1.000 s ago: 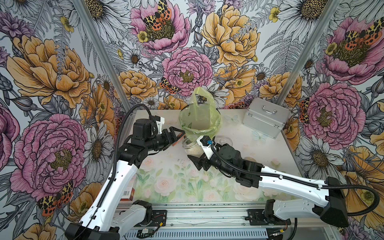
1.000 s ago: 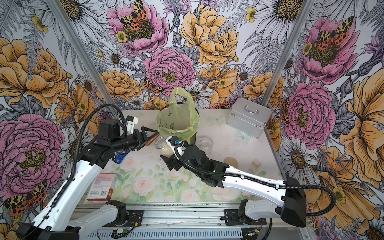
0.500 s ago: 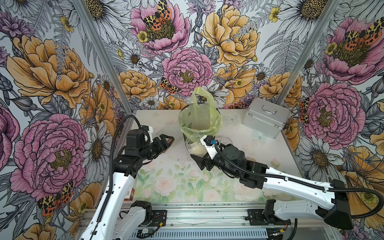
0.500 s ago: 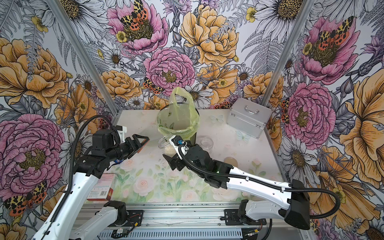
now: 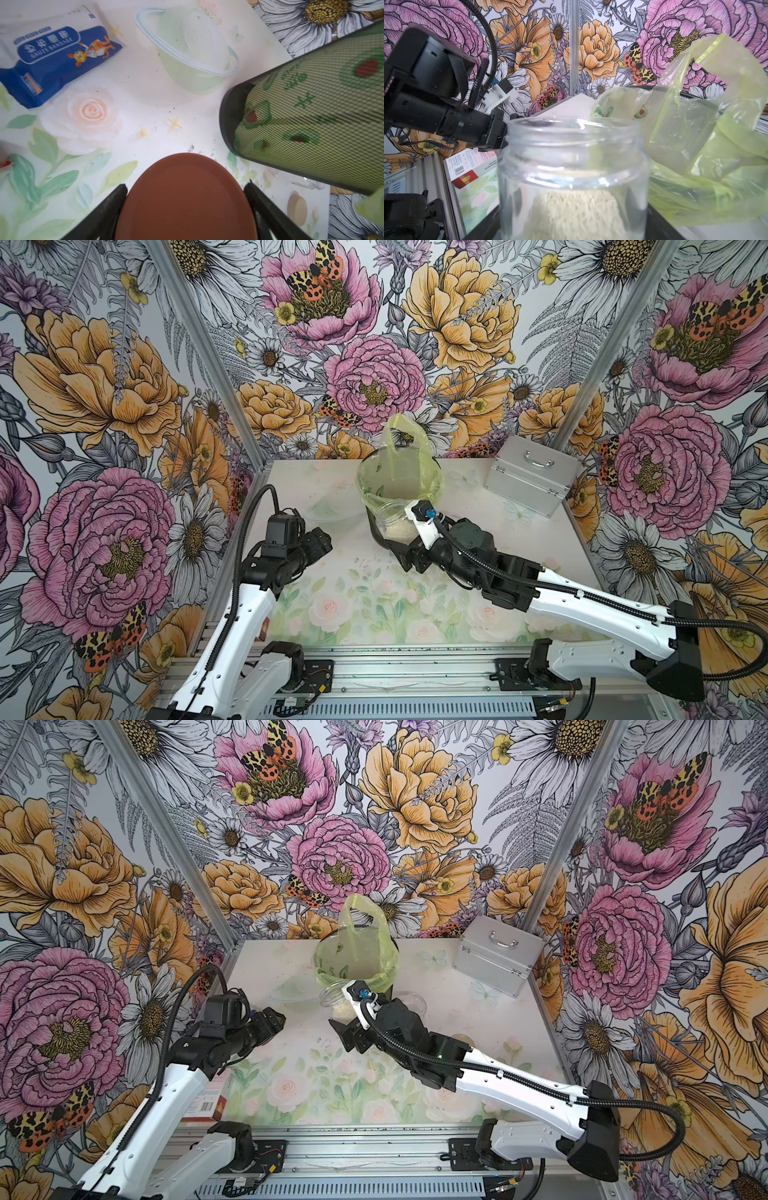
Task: Empty moldy rice from jars
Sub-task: Place the lid at the center of the board.
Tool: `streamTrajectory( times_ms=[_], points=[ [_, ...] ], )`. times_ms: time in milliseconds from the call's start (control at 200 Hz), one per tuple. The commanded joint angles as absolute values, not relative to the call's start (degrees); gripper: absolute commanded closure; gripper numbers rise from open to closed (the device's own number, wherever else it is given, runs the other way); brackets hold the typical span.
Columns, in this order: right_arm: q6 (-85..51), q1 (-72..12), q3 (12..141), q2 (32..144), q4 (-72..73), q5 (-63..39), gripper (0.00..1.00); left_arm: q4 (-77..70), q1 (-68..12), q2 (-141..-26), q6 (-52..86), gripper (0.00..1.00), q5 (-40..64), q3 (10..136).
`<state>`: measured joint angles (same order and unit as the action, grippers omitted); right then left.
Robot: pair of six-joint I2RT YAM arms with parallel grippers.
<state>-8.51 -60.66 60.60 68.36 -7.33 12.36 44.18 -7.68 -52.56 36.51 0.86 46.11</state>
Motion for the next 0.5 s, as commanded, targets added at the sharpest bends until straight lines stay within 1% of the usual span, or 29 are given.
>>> streamTrajectory(
  times_ms=[0,85,220,350,495],
  points=[
    [-9.4,-60.2,65.1,68.4,-2.5,12.3,1.00,41.7,-8.0,-53.1,33.0,0.60,-10.4,43.8],
    [-9.4,-59.9,66.0,69.1,-2.6,12.1,1.00,40.0,-8.8,-53.6,32.5,0.59,-16.2,41.9],
    [-9.5,-59.6,66.8,69.7,-2.9,12.2,1.00,38.1,-9.9,-56.7,32.8,0.57,-22.1,39.5],
    [-9.7,-59.5,67.4,70.2,-3.1,12.5,1.00,35.9,-10.6,-61.3,33.0,0.56,-22.7,38.8],
    [-9.8,-59.3,68.3,70.5,-3.9,13.1,1.00,33.9,-11.7,-67.3,33.6,0.51,-22.3,39.9]
  ],
)
